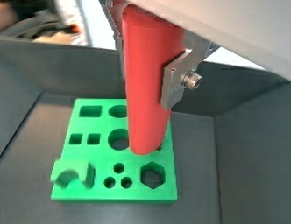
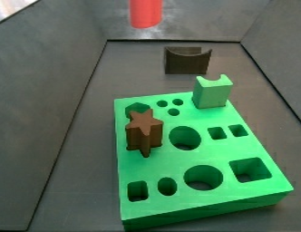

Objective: Pick up the oval object. Move up. Move to above the board. Insert the oval object.
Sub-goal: Insert the oval object.

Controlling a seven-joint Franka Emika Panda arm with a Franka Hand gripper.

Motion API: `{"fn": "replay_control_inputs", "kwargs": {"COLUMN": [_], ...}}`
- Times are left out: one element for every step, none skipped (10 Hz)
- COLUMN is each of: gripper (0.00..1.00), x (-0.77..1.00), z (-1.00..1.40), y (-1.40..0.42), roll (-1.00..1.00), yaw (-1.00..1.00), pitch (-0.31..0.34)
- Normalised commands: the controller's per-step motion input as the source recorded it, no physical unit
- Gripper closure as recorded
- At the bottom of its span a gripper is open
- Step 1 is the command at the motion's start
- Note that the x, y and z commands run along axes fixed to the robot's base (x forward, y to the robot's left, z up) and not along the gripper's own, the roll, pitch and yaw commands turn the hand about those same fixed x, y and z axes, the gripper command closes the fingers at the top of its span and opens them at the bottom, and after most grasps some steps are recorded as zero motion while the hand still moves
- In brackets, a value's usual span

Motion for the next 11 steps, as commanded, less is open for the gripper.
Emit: {"fn": "replay_control_inputs", "kwargs": {"gripper": [1.0, 1.0, 1.0, 1.0, 1.0, 1.0, 1.0, 1.0, 1.0, 1.0, 1.0], "x": [0.0, 0.01, 0.0, 0.0, 0.01, 0.02, 0.03, 0.03, 0.03, 0.01, 0.07], "z": [-0.07, -0.09, -0.09, -0.08, -0.1, -0.11, -0.14, -0.17, -0.19, -0.24, -0.01], "y": [0.0, 0.0, 0.0, 0.0, 0.0, 0.0, 0.0, 0.0, 0.0, 0.0, -0.07], "roll": [0.0, 0.0, 0.0, 0.0, 0.0, 0.0, 0.0, 0.0, 0.0, 0.0, 0.02], "yaw": [-1.0, -1.0, -1.0, -1.0, -1.0, -1.0, -1.0, -1.0, -1.0, -1.0, -0.16], "pitch": [-0.129, -0.137, -0.136, -0.139, -0.139, -0.149, -0.163, -0.174, -0.181, -0.14, 0.011]}}
